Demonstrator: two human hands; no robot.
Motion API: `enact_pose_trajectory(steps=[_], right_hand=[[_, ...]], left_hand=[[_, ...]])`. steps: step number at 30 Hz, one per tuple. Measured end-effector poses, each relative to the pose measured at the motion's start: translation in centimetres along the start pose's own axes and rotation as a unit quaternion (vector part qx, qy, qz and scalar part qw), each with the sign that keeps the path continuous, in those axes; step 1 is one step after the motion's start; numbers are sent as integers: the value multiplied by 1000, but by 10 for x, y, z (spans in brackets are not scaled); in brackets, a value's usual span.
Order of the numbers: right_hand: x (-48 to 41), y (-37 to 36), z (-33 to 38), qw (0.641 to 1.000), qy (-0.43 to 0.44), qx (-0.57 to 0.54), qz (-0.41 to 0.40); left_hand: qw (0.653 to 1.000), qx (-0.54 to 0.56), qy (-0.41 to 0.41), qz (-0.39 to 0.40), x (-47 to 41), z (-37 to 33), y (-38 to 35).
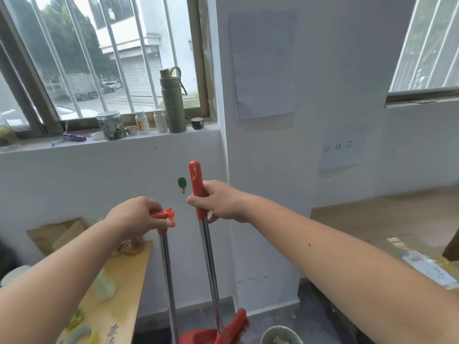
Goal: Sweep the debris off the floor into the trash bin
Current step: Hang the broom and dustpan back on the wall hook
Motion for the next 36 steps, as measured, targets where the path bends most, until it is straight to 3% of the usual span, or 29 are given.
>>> enact_pose_trajectory(steps=[6,13,19,23,36], right_hand=[[-22,20,-2,1000,30,-8,2],[-71,24,10,999,31,-10,-4],[-120,23,30,999,27,-33,-32],[-155,17,41,997,19,-34,-68],[-210,27,68,983,34,-35,-177]], left_hand=[[995,-97,33,-17,-23,-16,4],[998,-68,8,-4,-52,1,2],[992,-83,-56,-79,-67,20,22],[985,-98,-58,-130,-78,34,42],[992,-36,-19,-119,-117,65,60]])
Point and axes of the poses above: each hand's wrist, its own x-axis away from the middle knuckle, its own y-axis out of the back of the hand, z = x × y, the point moved 5 cm from there along -x, towards the middle knuckle, and after that the axes turned 12 degrees about z, right-handed, at the moved point
